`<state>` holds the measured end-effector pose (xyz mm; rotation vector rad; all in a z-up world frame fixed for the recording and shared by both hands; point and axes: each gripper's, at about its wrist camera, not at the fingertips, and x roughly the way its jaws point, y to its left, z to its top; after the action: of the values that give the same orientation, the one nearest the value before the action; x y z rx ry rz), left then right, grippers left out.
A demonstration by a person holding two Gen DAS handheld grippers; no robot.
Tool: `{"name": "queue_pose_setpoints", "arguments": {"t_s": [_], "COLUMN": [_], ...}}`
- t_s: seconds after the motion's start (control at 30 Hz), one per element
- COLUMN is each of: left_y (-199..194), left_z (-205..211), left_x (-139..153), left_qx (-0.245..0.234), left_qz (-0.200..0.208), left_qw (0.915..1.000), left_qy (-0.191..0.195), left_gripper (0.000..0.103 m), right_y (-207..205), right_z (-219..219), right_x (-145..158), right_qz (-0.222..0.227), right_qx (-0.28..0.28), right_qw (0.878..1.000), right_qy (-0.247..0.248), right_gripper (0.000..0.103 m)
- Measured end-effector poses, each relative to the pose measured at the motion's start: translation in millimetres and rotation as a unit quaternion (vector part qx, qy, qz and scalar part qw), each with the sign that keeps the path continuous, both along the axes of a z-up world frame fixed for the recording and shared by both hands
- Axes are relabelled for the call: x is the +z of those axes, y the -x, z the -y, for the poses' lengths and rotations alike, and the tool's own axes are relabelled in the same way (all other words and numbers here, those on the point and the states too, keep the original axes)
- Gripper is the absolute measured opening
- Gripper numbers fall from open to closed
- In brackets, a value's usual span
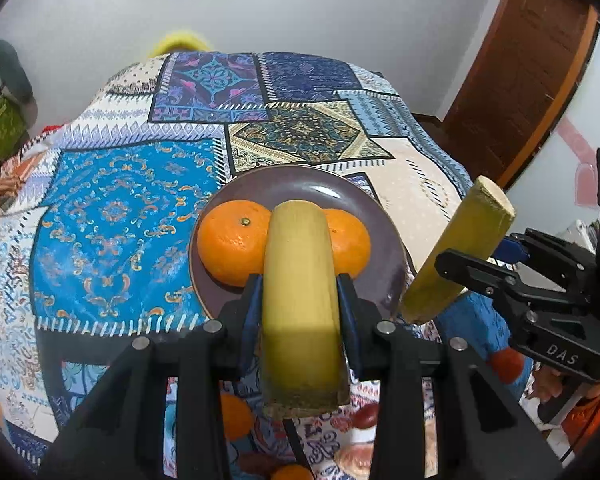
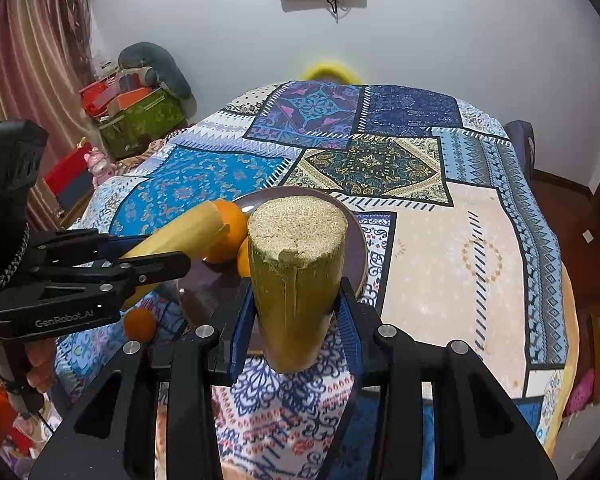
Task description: Organize fruits
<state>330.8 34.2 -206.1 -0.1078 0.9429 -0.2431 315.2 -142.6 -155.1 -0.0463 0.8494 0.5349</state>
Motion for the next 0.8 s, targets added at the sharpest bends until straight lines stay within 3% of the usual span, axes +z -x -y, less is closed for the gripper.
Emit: {"name": "queue_pose_setpoints", "arguments": {"t_s": [0.8], "left_y": [-53], "left_z": [24], "left_x": [-15], "left_qx": [0.000], "left_qz": [0.022], "left_qw": [0.9991], "left_qy": [-0.036], "left_gripper": [0.036], "right_y": [-59], "right_z": [-14], "right_x": [-23], "right_qz": [-0.016], "right_qx": [0.004], "right_qw": [1.000], "right_qy": [0.021], "right_gripper": [0.036]}}
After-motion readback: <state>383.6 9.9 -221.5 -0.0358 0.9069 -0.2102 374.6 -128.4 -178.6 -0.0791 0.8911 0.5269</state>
